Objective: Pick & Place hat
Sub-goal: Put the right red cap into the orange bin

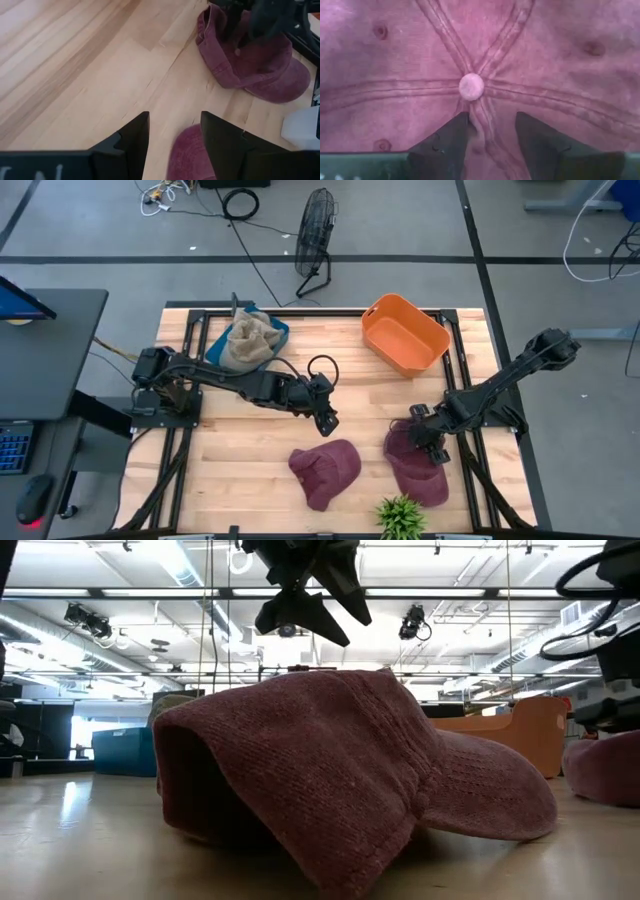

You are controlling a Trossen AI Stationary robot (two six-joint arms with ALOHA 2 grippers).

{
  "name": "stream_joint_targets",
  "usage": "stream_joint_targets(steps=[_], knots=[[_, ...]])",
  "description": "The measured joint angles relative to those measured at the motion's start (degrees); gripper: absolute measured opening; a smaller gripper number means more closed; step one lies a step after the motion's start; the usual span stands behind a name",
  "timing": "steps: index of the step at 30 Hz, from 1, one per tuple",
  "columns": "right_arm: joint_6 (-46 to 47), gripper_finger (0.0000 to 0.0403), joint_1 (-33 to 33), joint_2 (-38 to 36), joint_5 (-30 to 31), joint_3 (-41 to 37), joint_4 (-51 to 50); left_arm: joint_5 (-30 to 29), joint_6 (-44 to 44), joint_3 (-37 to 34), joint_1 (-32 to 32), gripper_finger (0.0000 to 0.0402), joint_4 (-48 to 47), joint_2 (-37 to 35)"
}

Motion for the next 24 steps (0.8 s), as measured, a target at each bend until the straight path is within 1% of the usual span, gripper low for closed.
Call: stream_joint_targets(steps=[2,4,7,10,11,14,18,21,24], knots=[[0.40,0.0163,0.00,0.04,0.04,-0.70,0.97,0.00,-0.01,0.00,0.00,0.0181,0.01,0.00],[1.09,0.0141,-0.04,0.10,0.18,-0.75,1.07,0.00,0.01,0.00,0.00,0.0181,-0.01,0.00],[4.33,0.0089,-0.09,0.23,0.12,-0.92,2.28,0.00,-0.01,0.00,0.00,0.0181,-0.01,0.00],[9.79,0.0024,-0.09,0.23,-0.61,-1.02,3.92,0.00,-0.01,0.00,0.00,0.0181,-0.01,0.00],[11.74,0.0014,-0.11,0.20,-1.37,-1.01,4.71,0.00,-0.01,0.00,0.00,0.0181,-0.01,0.00],[17.41,0.0018,-0.07,-0.03,-3.51,0.25,5.59,0.00,-0.01,0.00,0.00,0.0181,0.00,0.00],[22.29,0.0008,-0.07,-0.45,-3.44,5.45,4.10,0.00,0.01,0.00,0.00,0.0181,0.09,0.00],[22.49,0.0007,-0.10,-0.45,-0.62,10.71,-2.35,0.00,-0.01,0.00,0.00,0.0181,0.25,-0.02],[22.36,0.0005,-0.69,-0.58,4.40,17.06,-9.35,0.00,-0.01,0.00,-0.04,0.0181,0.45,-0.04]])
